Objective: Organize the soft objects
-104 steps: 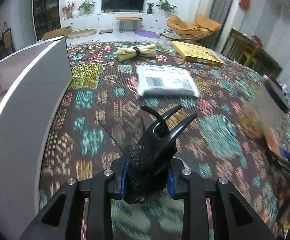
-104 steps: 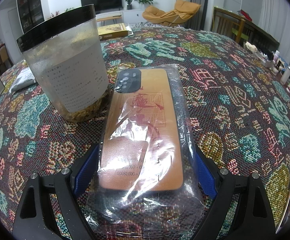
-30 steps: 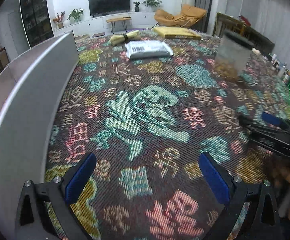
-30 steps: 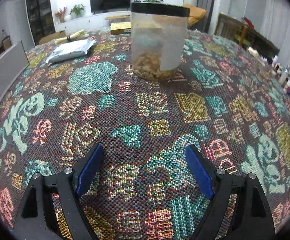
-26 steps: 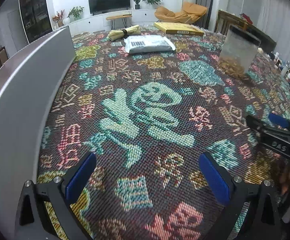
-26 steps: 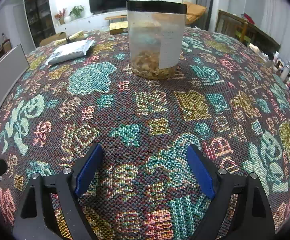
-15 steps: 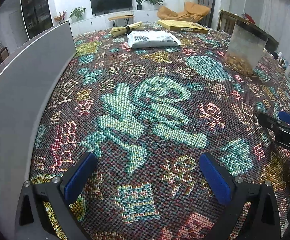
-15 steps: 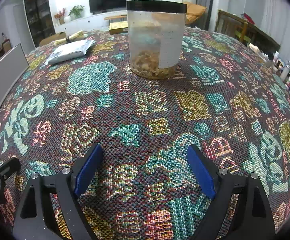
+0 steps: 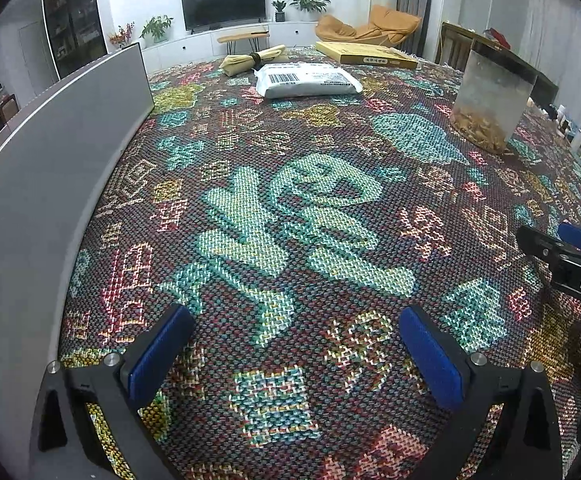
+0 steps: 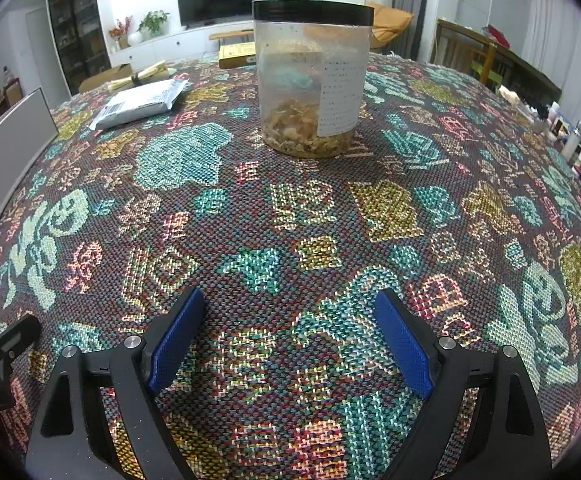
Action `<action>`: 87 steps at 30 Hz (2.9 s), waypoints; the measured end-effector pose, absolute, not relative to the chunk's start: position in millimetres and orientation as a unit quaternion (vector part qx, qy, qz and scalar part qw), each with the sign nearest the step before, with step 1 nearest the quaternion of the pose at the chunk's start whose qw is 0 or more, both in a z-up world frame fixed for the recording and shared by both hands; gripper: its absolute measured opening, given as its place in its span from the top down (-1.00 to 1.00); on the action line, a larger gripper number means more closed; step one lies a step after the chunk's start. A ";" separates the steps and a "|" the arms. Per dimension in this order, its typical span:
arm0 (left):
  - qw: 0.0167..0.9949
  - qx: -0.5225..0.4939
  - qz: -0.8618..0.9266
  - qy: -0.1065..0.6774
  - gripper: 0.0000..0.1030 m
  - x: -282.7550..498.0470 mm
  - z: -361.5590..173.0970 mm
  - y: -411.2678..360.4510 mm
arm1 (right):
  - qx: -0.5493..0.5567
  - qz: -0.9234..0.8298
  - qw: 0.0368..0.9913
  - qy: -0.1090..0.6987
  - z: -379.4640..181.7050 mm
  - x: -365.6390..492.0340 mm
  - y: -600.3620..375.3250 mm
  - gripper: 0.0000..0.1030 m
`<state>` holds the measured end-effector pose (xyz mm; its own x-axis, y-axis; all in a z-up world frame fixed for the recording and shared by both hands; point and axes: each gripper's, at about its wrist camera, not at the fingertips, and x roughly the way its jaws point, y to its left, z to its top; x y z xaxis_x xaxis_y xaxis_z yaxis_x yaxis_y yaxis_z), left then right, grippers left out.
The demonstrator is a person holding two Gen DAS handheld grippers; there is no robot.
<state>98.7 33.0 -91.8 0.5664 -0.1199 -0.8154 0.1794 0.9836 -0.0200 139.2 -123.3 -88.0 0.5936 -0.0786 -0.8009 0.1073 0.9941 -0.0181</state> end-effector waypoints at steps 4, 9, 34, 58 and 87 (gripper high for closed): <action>0.884 0.032 -0.085 0.458 -1.00 98.7 -91.9 32.8 | 0.016 -0.052 0.892 0.448 -88.1 139.7 -123.4 -0.74; 0.884 0.033 -0.085 0.458 -1.00 98.8 -92.1 32.6 | 0.016 -0.052 0.892 0.448 -88.1 139.4 -123.4 -0.74; 0.865 -0.064 -0.011 0.497 -0.99 403.7 -50.0 24.5 | 0.016 -0.052 0.892 0.448 -88.9 140.1 -123.7 -0.75; 0.872 0.067 -0.087 0.477 -0.97 379.1 -15.8 46.8 | 0.017 -0.051 0.892 0.448 -88.4 139.8 -122.5 -0.77; 0.822 0.109 -0.135 0.542 0.41 355.3 -84.5 35.5 | 0.018 -0.051 0.893 0.448 -89.2 139.1 -123.7 -0.78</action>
